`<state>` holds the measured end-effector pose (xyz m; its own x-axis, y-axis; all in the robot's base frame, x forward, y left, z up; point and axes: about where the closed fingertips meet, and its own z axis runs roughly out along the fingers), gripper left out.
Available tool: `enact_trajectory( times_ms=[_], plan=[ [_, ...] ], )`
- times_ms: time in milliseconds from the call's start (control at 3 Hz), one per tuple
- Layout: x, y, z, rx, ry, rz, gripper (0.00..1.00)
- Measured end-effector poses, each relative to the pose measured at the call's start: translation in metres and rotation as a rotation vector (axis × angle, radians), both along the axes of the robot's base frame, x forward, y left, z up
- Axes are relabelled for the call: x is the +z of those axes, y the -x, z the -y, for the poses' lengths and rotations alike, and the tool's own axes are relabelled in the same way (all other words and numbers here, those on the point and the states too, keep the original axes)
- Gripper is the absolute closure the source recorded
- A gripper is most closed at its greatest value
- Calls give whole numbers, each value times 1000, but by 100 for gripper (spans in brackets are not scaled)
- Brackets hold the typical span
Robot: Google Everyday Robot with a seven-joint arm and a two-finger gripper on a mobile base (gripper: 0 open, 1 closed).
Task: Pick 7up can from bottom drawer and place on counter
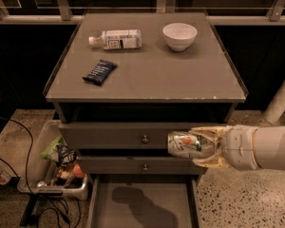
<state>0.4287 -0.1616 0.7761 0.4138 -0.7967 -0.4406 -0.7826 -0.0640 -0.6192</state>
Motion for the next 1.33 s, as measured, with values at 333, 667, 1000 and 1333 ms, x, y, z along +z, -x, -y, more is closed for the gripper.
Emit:
enact_trajectory(
  times_ms=[333, 667, 1000, 1333],
  plan=[
    [0, 0, 0, 0, 0, 0, 100],
    [21, -15, 1, -18, 24, 15, 100],
    [63, -44, 0, -20, 61, 34, 100],
    [103, -80, -2, -5, 50, 36, 100]
  ],
)
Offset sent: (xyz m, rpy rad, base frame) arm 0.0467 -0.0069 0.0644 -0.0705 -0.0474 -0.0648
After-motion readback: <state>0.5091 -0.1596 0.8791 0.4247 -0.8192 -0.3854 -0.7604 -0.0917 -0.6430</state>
